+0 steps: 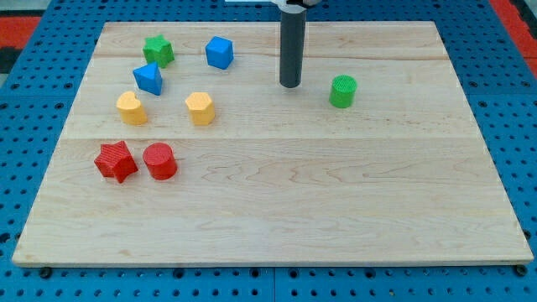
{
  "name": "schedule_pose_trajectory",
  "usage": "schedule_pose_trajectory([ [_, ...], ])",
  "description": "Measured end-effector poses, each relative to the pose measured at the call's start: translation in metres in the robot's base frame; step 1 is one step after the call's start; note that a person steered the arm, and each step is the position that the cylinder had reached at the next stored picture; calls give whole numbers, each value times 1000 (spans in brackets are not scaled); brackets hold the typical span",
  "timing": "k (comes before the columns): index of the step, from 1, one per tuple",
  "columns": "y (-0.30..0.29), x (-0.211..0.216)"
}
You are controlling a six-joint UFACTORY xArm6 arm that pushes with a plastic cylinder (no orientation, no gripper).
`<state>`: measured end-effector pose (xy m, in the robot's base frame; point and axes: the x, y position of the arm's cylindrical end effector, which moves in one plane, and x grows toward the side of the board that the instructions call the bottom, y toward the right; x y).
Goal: Place the arm close to the green circle
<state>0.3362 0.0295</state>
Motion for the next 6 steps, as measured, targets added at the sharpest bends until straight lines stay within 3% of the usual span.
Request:
schedule_pose_trajectory([
  [2, 0, 8],
  [4, 6, 58],
  [6, 25, 51],
])
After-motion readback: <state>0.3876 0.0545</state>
